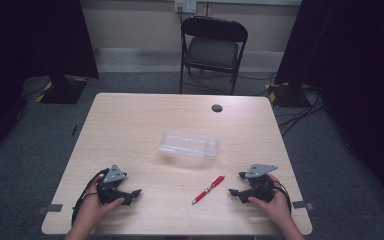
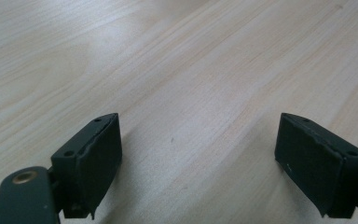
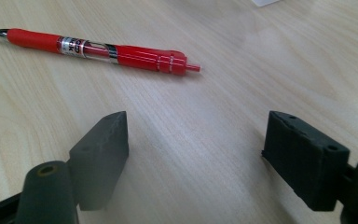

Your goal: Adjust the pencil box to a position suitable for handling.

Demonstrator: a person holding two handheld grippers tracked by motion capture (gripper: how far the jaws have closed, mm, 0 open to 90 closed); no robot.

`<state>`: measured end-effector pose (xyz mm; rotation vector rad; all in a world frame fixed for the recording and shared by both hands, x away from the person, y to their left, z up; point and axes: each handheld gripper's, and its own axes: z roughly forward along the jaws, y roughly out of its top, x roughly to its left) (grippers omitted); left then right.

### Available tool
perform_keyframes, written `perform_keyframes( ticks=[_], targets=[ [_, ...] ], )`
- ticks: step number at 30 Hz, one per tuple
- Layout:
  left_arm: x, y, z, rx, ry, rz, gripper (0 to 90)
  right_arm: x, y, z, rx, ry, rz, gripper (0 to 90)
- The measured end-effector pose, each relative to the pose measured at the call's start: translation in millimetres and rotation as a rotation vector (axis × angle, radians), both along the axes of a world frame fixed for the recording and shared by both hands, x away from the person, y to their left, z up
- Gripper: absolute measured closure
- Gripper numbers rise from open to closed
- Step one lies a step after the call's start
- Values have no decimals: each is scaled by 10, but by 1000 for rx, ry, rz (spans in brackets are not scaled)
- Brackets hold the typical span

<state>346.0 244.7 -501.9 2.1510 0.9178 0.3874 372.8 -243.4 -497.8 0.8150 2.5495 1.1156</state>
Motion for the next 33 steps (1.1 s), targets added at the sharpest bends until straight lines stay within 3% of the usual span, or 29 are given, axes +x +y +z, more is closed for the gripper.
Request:
perform_keyframes(
  ticks=[4,13,19,20,23,27,33],
  targets=[
    [0,0,-1,0,-1,0,146,41,30,38,22,11,-10,237],
    [0,0,0,0,0,0,145,266,128,153,18,-34,-29,305],
    [1,0,0,0,0,0,145,368,192,187,51,-25,-28,353],
    [1,1,1,1,0,-1,146,397,227,208,56,-19,-11,409],
    [0,0,1,2,-1,1,146,425,307,252,45,-33,-12,459],
    [0,0,1,2,0,0,146,502,433,304,67,-27,-10,472],
    [0,0,-1,0,-1,0,146,623,586,383,34,-55,-37,490]
  ],
)
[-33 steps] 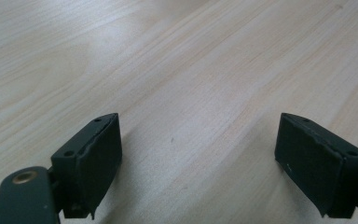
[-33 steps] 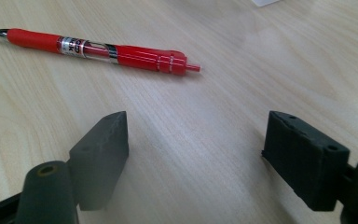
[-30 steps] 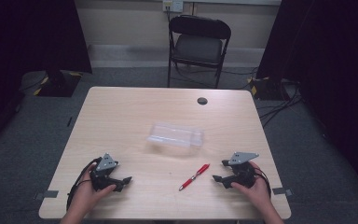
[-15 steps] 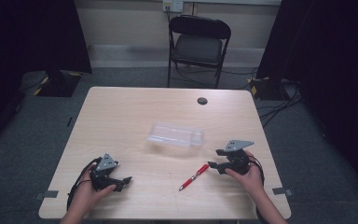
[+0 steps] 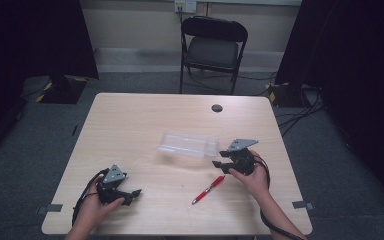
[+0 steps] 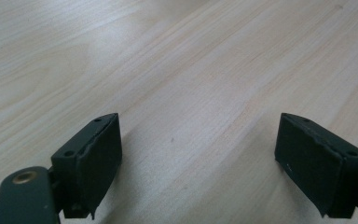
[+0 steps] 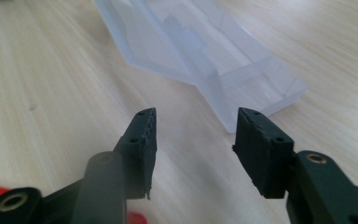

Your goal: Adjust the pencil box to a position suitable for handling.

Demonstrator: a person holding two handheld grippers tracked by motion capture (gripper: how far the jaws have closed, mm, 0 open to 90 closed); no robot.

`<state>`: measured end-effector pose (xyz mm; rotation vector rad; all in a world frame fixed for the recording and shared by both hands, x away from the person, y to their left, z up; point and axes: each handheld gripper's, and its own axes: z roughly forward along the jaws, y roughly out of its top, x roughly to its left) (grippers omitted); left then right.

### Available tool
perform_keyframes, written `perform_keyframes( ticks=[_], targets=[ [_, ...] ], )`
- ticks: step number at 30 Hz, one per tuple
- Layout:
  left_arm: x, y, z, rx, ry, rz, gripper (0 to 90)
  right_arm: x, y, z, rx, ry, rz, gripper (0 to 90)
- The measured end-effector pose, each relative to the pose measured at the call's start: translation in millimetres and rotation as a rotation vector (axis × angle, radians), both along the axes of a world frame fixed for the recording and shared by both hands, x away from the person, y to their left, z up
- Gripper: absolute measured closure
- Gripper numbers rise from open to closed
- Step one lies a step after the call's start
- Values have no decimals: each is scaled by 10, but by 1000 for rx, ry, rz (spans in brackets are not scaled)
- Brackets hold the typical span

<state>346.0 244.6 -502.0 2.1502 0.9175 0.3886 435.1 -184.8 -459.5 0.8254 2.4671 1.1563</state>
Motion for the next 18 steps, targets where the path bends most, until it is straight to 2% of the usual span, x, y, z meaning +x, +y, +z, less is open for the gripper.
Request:
perform_keyframes(
  ticks=[3,9,12,18],
  targets=[
    [0,0,1,1,0,0,146,55,30,16,2,0,-7,513],
    [0,0,0,0,0,0,146,68,84,69,19,-11,34,593],
    [0,0,0,0,0,0,146,30,126,90,47,7,71,598],
    [0,1,1,1,1,-1,146,-135,302,79,70,49,197,533]
  ],
)
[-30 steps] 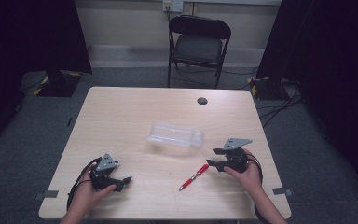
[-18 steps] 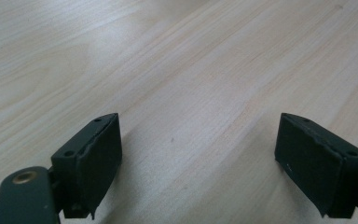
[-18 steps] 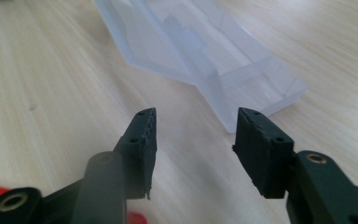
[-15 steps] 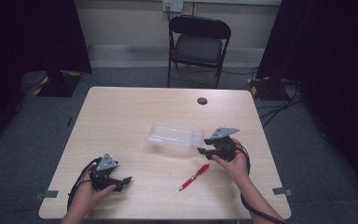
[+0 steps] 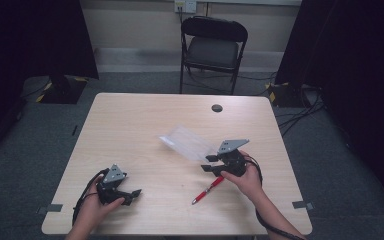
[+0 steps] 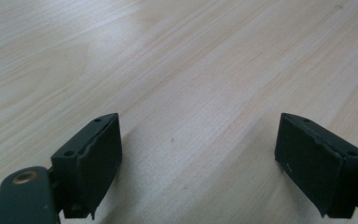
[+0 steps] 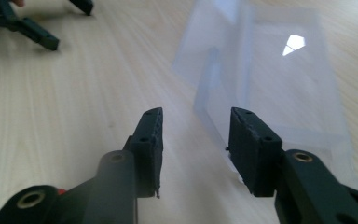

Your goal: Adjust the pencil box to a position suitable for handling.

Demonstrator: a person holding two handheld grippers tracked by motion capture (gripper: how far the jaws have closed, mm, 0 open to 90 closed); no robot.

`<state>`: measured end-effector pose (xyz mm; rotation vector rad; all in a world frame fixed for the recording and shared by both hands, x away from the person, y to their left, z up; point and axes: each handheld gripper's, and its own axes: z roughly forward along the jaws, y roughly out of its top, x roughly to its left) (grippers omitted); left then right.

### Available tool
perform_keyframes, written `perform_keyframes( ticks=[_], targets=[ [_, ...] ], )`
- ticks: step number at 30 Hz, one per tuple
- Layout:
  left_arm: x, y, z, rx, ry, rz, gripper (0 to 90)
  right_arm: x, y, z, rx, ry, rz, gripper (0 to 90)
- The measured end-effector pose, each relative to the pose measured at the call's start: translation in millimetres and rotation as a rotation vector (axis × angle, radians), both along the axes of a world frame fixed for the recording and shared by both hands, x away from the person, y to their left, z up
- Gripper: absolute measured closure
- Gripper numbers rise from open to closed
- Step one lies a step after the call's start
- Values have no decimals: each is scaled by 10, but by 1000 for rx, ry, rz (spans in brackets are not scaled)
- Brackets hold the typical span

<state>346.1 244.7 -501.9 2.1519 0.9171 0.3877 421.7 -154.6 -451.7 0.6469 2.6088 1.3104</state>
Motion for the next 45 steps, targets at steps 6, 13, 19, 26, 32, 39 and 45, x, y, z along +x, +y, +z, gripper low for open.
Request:
perform_keyframes(
  ticks=[6,13,19,26,32,39,45],
  targets=[
    [0,0,0,0,0,0,146,-59,-12,9,26,9,16,485],
    [0,-1,-2,-3,-1,2,146,46,-192,-76,-24,-2,-68,488],
    [0,1,1,1,1,0,146,113,-246,-163,-55,-15,-126,509],
    [0,0,0,0,0,0,146,141,-146,-198,-101,-30,-119,530],
    [-1,0,-1,-1,0,1,146,98,-142,-256,-96,-13,-115,523],
    [-8,-5,2,6,-3,9,149,70,-108,-327,-99,0,-116,514],
    [-7,-6,0,4,-4,9,149,38,1,-366,-123,-7,-78,515]
  ],
)
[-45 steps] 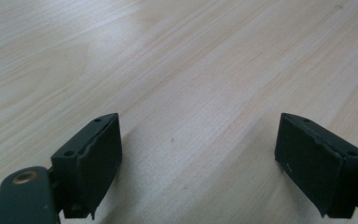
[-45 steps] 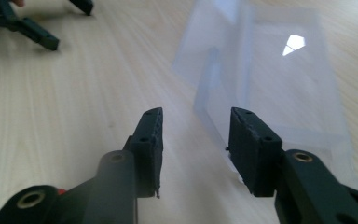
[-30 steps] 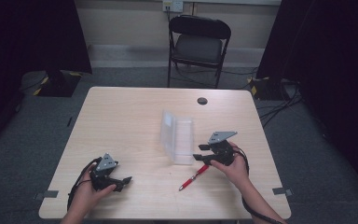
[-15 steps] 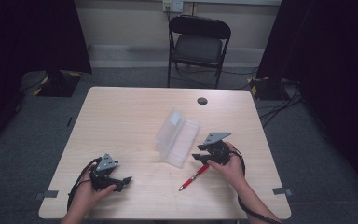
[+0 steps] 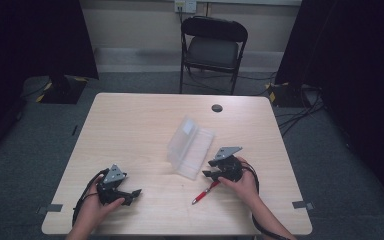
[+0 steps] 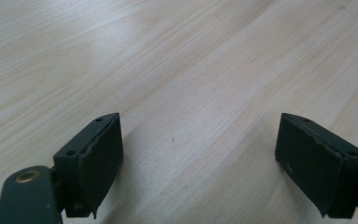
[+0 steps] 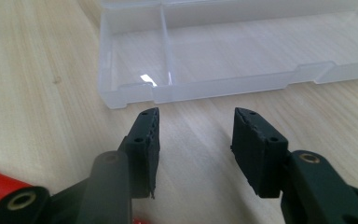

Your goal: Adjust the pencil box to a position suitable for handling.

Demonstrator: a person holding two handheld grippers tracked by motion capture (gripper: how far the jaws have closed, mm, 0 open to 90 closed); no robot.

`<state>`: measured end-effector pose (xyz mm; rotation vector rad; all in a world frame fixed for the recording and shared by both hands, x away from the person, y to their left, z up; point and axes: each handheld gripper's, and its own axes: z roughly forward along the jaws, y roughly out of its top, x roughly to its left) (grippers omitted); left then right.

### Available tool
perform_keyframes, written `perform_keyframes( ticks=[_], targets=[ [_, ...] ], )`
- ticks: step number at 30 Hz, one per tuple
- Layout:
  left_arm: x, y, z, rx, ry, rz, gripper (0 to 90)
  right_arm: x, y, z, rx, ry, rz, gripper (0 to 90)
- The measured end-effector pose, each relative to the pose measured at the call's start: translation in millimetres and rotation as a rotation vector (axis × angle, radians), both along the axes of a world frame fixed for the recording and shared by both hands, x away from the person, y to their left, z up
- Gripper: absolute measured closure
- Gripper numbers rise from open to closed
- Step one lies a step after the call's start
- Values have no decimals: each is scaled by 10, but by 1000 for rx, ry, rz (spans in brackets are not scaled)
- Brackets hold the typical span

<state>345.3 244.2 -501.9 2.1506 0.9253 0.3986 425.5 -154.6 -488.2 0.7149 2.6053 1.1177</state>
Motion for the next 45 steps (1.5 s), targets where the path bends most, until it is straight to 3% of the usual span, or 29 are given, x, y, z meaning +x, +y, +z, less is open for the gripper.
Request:
perform_keyframes(
  ticks=[5,12,20,28,34,38,45],
  targets=[
    [-1,1,4,5,3,1,150,-27,-41,25,31,4,-5,507],
    [-1,1,4,5,3,1,150,-17,-24,18,30,3,-5,503],
    [-1,1,5,5,3,1,150,8,130,71,24,-9,30,480],
    [-1,2,4,1,4,1,150,19,294,59,-21,2,51,517],
    [1,1,2,-3,4,1,151,16,466,63,-30,-7,109,489],
    [0,1,3,-1,5,1,151,85,408,108,-25,-31,57,428],
    [0,1,3,-1,4,1,151,241,183,193,-5,-48,-11,403]
  ],
)
